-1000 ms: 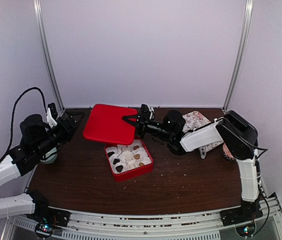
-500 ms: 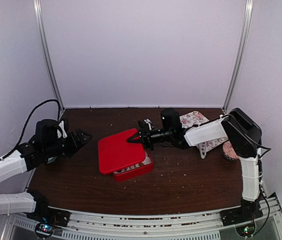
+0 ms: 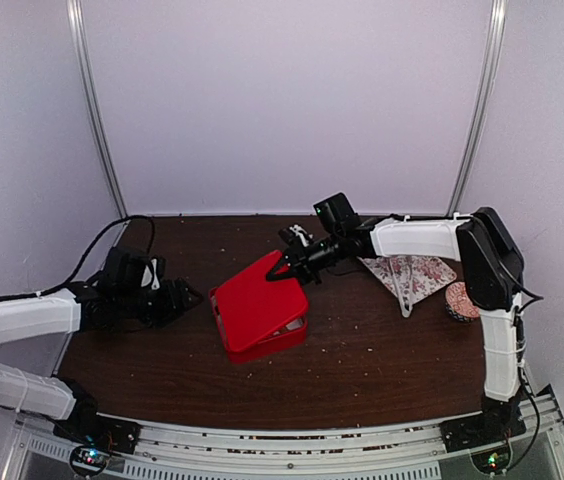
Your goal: Pack the chocolate
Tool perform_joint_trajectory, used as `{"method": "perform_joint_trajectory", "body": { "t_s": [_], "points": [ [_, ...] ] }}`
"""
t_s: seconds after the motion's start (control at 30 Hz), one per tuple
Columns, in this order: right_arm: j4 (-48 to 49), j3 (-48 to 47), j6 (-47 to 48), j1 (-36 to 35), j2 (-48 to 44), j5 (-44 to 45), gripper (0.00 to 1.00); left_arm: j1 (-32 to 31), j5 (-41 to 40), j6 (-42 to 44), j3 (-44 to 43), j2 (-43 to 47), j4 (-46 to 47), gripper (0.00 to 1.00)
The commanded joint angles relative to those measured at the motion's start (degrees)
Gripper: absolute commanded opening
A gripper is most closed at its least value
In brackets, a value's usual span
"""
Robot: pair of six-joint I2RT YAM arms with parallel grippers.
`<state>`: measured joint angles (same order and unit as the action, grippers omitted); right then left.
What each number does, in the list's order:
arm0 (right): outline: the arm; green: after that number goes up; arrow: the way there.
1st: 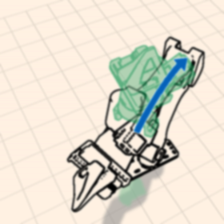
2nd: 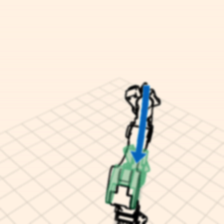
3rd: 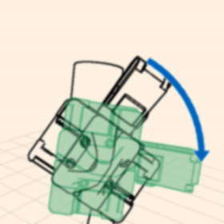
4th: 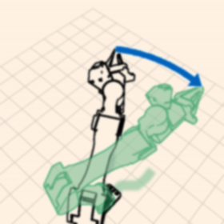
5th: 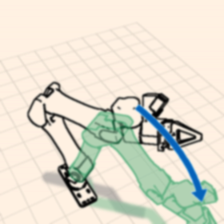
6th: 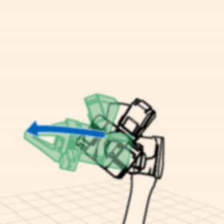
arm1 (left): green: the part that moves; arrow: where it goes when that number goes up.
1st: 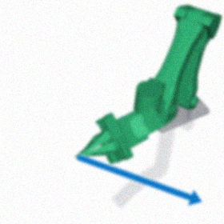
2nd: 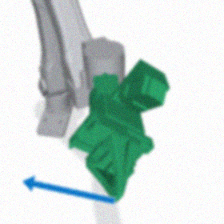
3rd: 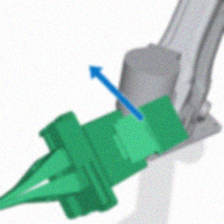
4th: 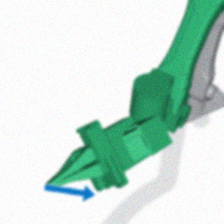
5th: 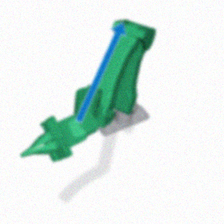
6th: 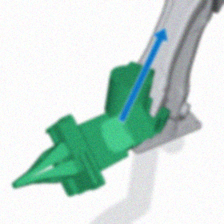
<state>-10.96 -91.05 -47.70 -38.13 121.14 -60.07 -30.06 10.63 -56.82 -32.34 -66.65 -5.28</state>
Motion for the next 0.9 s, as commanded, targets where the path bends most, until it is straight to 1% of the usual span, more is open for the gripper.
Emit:
{"method": "perform_joint_trajectory", "body": {
  "t_s": [0.0,0.07,0.1,0.2,0.27,0.3,0.43,0.53,0.57,0.73,0.87],
  "points": [
    [-3.19,-2.92,3.34,0.3,1.85,-2.97,0.11,-0.98,1.37,0.44,-1.92,-2.84,5.37,0.72],
    [-0.7,-2.69,1.96,0.06,1.04,-4.06,0.1,-0.97,0.43,-0.44,-1.57,-2.41,5.91,0.71],
    [3.34,-1.73,-0.35,-0.07,0.3,-4.98,0.1,-0.97,-0.31,-0.82,-1.2,-1.99,6.08,0.71],
    [17.79,1.65,-11.43,-0.72,-1.77,-6.74,0.1,-0.97,-2.51,-1.49,-0.2,0.56,5.86,0.71],
    [23.03,1.72,-15.95,-1.46,-1.48,-6.86,0.11,-0.88,-3.42,-2.11,0.66,1.78,5.74,0.71],
    [23.87,1.11,-17.32,-1.89,-0.95,-6.7,0.1,-0.87,-3.66,-2.37,1.19,2.25,5.9,0.72],
    [23.07,-2.9,-17.98,-3.35,2.7,-5.04,0.1,-0.66,-3.58,-3.67,2.76,2.83,7.55,0.71],
    [21.31,-4.91,-17.52,-3.7,4.92,-3.6,0.1,-0.64,-3.56,-3.99,2.36,2.19,7.7,0.71],
    [19.71,-5.46,-16.33,-3.71,5.36,-3.25,0.1,-0.54,-3.54,-3.96,2.15,1.73,7.47,0.71],
    [4.52,-9.2,-5.8,-3.51,6.77,-1.33,0.11,-0.53,-2.96,-3.92,0.85,-2.08,8.17,0.71],
    [0.55,-9.33,-2.24,-2.16,6.92,-0.42,0.11,-0.53,-0.63,-3.66,-0.07,-6.08,10.46,0.68]
  ]
}}
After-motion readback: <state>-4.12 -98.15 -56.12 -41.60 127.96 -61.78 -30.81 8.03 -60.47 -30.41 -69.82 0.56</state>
